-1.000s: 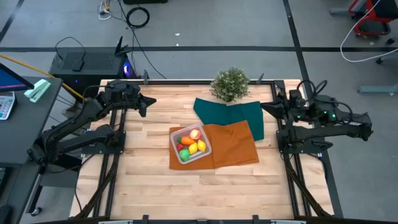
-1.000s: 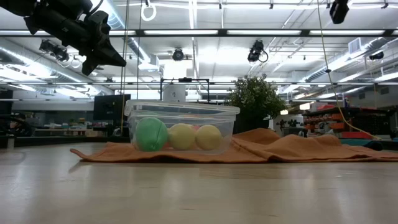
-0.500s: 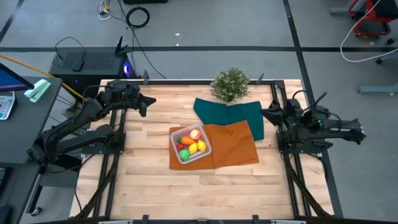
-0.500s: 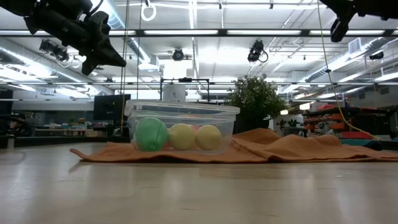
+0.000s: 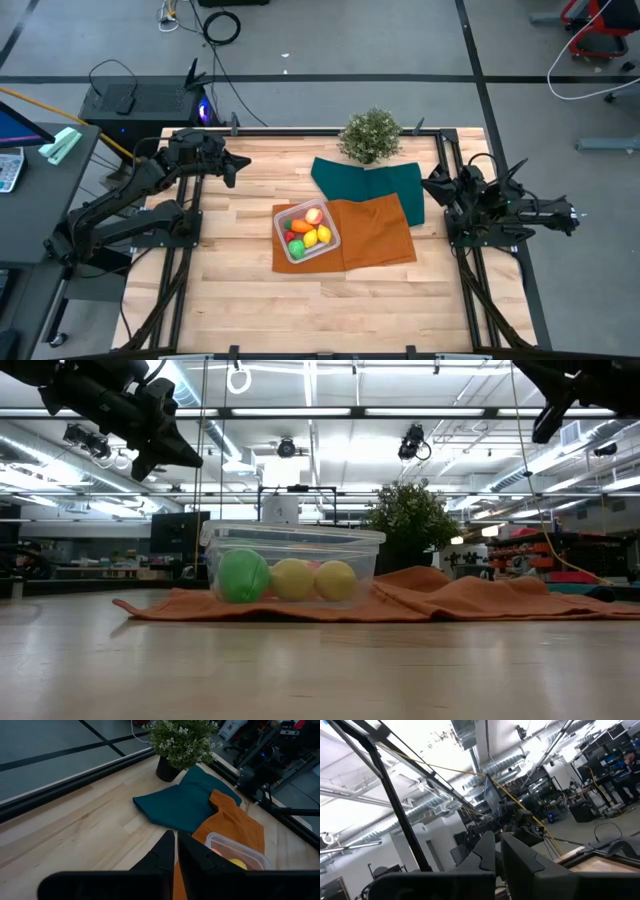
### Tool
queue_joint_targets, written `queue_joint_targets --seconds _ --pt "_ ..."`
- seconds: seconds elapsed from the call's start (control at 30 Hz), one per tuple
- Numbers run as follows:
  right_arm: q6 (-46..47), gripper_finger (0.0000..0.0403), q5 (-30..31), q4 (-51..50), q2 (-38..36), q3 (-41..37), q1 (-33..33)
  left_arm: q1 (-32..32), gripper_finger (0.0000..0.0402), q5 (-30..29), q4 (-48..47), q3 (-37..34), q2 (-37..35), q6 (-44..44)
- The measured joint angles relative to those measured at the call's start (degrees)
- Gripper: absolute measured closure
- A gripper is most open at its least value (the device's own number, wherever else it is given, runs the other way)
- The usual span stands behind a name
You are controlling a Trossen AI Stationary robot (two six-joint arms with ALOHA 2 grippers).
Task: Pick and placing Produce into tupperware
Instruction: Return to Home Position
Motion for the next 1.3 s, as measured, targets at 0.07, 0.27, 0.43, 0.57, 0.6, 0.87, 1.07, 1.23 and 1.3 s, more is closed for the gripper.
queue_joint_targets --seconds 0.07,0.27,0.43,0.57,0.6,0.87,1.07,1.23,1.3 --pt "-0.04 0.0403 -0.01 -0.36 0.0 -0.05 0.0 0.0 0.0379 0.0 -0.02 0.0 0.0 0.0" --pt "-0.07 0.0403 -0.55 -3.54 -0.02 -0.02 0.0 0.0 0.0383 0.0 -0.02 0.0 -0.02 0.03" --pt "-0.29 0.0403 -1.35 -10.61 0.0 -0.04 0.0 0.0 0.0377 0.0 -0.02 0.0 -0.02 0.04" --pt "-1.46 0.0403 -1.29 -14.67 0.0 -0.12 0.0 0.0 0.0374 0.0 -0.02 0.0 -0.02 0.06" --pt "-1.57 0.0403 -1.14 -14.36 0.0 -0.64 0.0 -0.02 0.0375 0.0 -0.02 0.0 -0.02 0.08" --pt "-1.32 0.0403 1.26 -8.54 0.25 -5.82 -0.13 0.0 0.0382 0.0 -0.04 0.0 -0.02 0.11" --pt "-2.99 0.0403 -1.15 -6.05 0.16 -6.06 -0.13 -0.02 0.0373 -0.03 -0.04 0.0 0.0 4.37" --pt "-7.08 0.0403 -1.3 -11.4 0.11 -6.08 -0.13 0.0 0.037 -0.04 -0.04 -0.02 0.0 7.96" --pt "-9.66 0.0403 -1.35 -13.31 0.15 -6.08 -0.13 -0.01 0.0371 -0.04 -0.04 -0.02 0.0 7.73"
